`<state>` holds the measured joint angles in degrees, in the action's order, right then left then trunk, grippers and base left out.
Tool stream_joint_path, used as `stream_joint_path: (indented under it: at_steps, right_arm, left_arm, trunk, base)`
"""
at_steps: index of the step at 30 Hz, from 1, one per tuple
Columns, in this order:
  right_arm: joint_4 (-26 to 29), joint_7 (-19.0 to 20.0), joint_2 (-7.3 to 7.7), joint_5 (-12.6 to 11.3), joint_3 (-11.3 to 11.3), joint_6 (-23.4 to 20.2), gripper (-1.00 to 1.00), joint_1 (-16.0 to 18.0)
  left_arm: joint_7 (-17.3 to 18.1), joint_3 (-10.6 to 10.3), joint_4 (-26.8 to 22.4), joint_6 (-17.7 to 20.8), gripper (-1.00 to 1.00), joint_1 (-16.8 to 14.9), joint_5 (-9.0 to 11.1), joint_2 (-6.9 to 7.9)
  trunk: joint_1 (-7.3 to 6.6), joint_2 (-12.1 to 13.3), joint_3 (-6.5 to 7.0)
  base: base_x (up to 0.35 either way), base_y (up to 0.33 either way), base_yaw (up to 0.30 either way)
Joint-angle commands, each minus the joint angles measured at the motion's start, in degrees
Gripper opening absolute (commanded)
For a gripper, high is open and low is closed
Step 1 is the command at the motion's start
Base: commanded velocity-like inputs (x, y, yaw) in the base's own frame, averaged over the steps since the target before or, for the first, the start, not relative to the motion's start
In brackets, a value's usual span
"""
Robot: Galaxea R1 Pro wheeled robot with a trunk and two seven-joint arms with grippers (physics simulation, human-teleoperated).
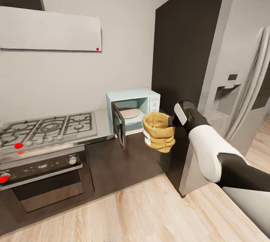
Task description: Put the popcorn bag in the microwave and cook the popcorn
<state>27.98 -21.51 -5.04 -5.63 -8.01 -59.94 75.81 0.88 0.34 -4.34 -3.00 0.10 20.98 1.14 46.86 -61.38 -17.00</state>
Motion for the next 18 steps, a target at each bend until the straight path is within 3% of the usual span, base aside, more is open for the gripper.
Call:
stream_joint_path:
  at_steps: [1,7,18]
  right_arm:
    - [0.1,-0.6,-0.06,-0.6,-0.3,-0.1,-1.0,0.0]
    - [0.1,-0.6,-0.06,-0.7,-0.3,-0.1,-1.0,0.0]
    - [0.1,-0.6,0.09,-0.9,-0.3,-0.1,-1.0,0.0]
  left_arm:
    - [0.1,0.0,-0.1,-0.1,1.0,0.0,0.3,0.0]
    - [0.1,0.0,-0.1,-0.1,1.0,0.0,0.3,0.0]
    - [0.1,0.0,-0.1,-0.1,1.0,0.0,0.3,0.0]
  trunk:
    - [0.01,0.0,-0.06]
    - [0.01,0.0,-0.06]
    - [0.01,0.0,-0.06]
  base:
    - [0.0,0.0,0.273]
    - [0.0,0.0,0.257]
    - [0.0,0.0,0.017]
